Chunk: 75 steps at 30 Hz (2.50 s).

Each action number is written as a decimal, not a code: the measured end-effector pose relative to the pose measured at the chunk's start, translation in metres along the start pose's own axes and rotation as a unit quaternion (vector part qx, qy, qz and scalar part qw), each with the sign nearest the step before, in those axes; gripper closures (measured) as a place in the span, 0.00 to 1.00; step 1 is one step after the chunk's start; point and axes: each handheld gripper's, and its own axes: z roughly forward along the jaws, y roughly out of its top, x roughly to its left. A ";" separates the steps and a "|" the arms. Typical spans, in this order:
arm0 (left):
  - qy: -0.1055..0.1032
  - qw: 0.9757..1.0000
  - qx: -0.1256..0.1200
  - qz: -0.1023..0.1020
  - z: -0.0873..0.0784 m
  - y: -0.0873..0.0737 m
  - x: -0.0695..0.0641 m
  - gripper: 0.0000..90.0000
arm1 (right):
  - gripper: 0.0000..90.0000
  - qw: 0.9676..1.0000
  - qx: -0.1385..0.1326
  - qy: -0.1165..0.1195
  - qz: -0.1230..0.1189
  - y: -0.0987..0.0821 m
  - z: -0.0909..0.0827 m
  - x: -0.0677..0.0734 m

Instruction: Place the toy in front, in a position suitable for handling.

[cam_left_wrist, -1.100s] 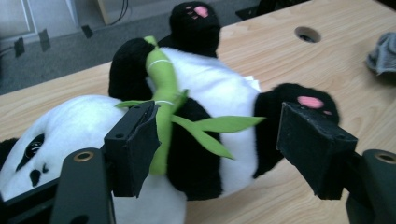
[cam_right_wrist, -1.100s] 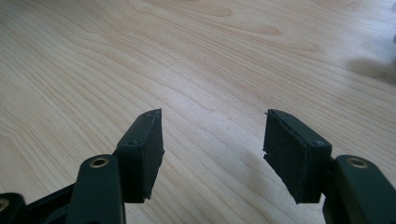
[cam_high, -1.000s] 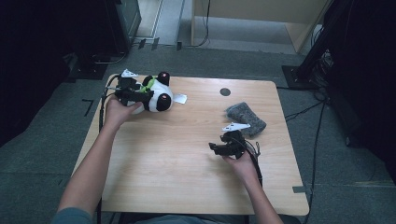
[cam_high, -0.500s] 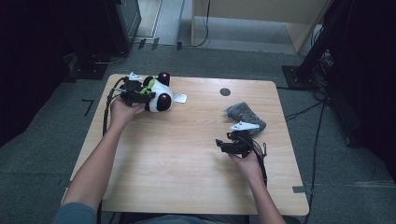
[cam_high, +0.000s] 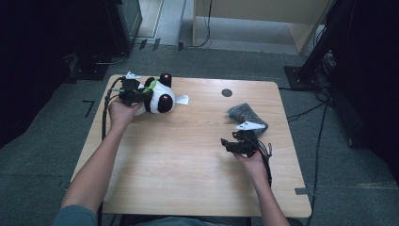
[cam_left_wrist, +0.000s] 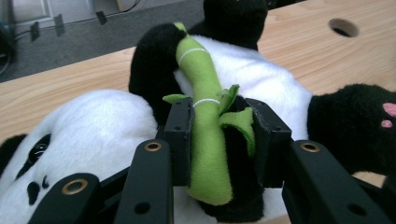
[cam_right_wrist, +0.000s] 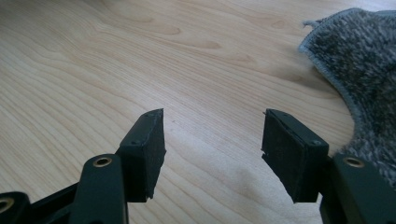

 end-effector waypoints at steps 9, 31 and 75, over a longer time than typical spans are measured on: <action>-0.030 0.999 -0.009 0.000 -0.016 -0.001 -0.028 0.72 | 0.48 1.000 -0.008 0.009 0.002 0.009 -0.003 -0.002; -0.085 0.996 -0.002 0.036 -0.049 -0.027 -0.107 0.72 | 0.51 0.999 -0.019 -0.031 0.010 0.017 -0.001 -0.035; -0.122 0.991 -0.030 0.052 -0.037 -0.067 -0.176 0.57 | 0.85 0.992 0.034 -0.098 0.073 0.019 0.039 -0.105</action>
